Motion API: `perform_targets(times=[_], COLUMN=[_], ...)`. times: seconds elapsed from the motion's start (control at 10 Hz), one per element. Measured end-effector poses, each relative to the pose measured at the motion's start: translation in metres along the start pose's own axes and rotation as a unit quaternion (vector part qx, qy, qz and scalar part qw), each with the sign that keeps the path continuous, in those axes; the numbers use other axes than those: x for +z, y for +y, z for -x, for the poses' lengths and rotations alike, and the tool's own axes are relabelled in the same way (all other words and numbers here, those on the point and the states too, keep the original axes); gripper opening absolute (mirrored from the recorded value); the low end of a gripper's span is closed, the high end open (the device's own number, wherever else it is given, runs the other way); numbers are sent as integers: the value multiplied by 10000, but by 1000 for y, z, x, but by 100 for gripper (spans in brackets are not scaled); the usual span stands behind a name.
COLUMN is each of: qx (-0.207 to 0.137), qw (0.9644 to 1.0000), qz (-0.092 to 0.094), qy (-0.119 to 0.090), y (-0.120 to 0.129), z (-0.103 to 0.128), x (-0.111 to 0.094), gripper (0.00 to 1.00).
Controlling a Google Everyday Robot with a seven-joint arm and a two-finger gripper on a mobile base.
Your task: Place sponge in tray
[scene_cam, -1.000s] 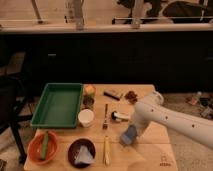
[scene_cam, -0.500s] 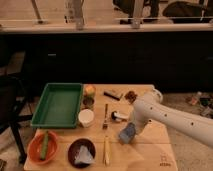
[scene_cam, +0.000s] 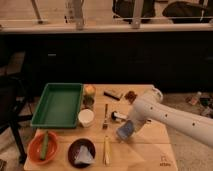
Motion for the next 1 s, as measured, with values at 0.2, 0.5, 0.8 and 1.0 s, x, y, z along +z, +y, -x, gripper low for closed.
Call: perform_targets(times=[0.2, 0.5, 0.8, 1.0], qx=[72, 8, -198, -417], qw=[9999, 9998, 9994, 9985], qz=[-94, -174, -278, -351], qy=[27, 15, 17, 30], y=[-17, -64, -101, -125], z=[1, 8, 15, 19], x=[-5, -8, -20, -27], gripper=[0, 0, 0, 0])
